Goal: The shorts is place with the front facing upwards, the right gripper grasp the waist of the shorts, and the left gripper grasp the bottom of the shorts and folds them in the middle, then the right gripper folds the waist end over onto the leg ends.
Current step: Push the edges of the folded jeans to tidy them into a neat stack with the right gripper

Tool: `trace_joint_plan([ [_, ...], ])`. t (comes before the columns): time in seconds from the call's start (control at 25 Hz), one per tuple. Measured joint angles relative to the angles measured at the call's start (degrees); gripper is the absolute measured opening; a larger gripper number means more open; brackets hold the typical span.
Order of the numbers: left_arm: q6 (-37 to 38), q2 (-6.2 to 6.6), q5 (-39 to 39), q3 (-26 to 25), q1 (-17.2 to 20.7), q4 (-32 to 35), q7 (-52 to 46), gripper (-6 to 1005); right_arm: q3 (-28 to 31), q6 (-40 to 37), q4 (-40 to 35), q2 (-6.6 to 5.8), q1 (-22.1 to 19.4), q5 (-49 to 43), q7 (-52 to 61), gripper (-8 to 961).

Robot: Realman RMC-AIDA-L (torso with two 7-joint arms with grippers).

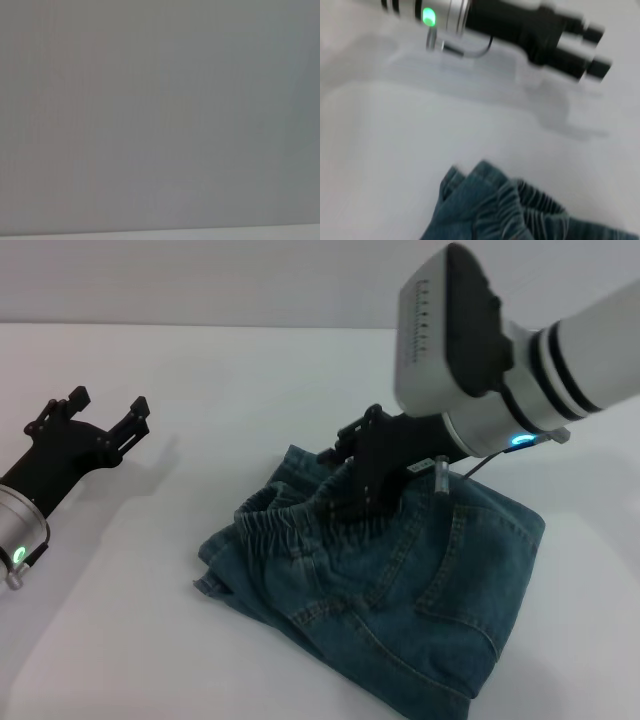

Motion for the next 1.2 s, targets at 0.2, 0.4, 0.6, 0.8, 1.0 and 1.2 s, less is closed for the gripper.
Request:
trace_joint_plan([
  [0.2,-0.01,0.06,-0.07,-0.08,0.02,0.02,0.00,843,0.47,-2.26,-5.91,-0.13,-5.22,2.60,-2.43,544],
  [0.4,-0.02,0.18,-0.14,-0.10,0.01,0.35,0.00,843,1.86,-11.03,-7.35,-0.35,-5.10,1.84,-0.53,545],
  [0.6,-0.02,0.15,-0.18,-0.84,-0.57,0.30,0.00,843,2.14,-17.64,-7.51,-0.52,-2.33,-3.80,3.32,546],
  [0.8,-0.01,0.06,-0.18,-0.89,-0.65,0.40,0.00,843,1.49,-16.92,-3.73,-0.25,0.40,-7.17,5.00,546],
  [1.0,-0.01,0.04,-0.19,-0.89,-0.53,0.45,-0.10,843,-0.65,-11.18,0.18,-0.14,1.69,-6.99,5.01,545],
  [1.2,0.07,0.04,-0.85,-0.89,-0.19,0.54,-0.12,843,-2.65,-5.75,2.74,-0.10,2.96,-7.14,5.11,544],
])
